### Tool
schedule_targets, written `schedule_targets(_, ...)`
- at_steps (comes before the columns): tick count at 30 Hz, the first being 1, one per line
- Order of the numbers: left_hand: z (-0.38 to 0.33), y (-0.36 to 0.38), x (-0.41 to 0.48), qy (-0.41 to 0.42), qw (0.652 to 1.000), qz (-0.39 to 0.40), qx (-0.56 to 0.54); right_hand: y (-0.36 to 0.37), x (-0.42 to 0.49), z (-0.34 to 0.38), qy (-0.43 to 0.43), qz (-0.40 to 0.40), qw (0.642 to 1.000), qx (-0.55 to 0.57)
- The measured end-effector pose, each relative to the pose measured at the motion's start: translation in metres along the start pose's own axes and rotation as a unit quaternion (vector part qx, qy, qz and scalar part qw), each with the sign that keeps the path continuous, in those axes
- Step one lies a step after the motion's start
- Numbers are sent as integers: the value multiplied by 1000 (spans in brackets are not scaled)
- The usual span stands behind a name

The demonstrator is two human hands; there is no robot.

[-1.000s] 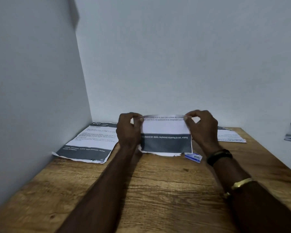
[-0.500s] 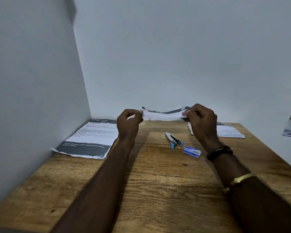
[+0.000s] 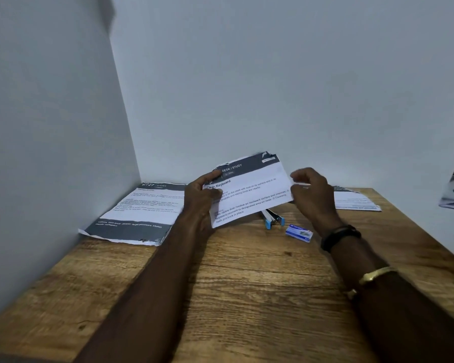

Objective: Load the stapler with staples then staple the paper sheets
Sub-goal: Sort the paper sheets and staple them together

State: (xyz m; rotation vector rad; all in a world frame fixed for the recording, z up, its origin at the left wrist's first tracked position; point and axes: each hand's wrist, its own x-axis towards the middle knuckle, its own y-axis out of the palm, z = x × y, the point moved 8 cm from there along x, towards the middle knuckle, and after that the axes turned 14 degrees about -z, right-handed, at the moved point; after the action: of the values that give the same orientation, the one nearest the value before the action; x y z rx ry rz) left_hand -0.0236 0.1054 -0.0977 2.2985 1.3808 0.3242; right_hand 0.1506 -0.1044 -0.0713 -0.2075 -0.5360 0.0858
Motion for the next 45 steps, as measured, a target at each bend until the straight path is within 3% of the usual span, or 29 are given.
schedule_targets(2,-1,-6,4,14,999,-25,14,3,0,-9,15,28,991,-127)
schedule_targets(4,0,-12,8,19,998,-46,28,14,-7,-13,20,105,968,-228)
schedule_targets(7,0,-18,12,34,995,-68,68,29,-26,-11,15,208,934,-291)
schedule_targets(12,-2,-22,12,45,990,-86,104,33,-40,0,-41,205,915,-347)
schedule_targets(21,2,-24,11,15,989,-102,102,16,-17,-26,89,142,960,-226)
schedule_targets(25,7,-23,13,6,984,-108,139,1,-8,-44,182,64,972,-131)
schedule_targets(31,5,-18,12,87,968,-76,223,-1,0,-52,300,-1,949,96)
schedule_targets(34,8,-17,12,93,966,-67,233,4,1,-42,297,12,936,190)
schedule_targets(38,10,-8,9,119,962,-39,243,21,-7,-16,268,89,911,300)
schedule_targets(45,13,-3,4,136,950,-24,282,61,-34,16,196,195,925,259)
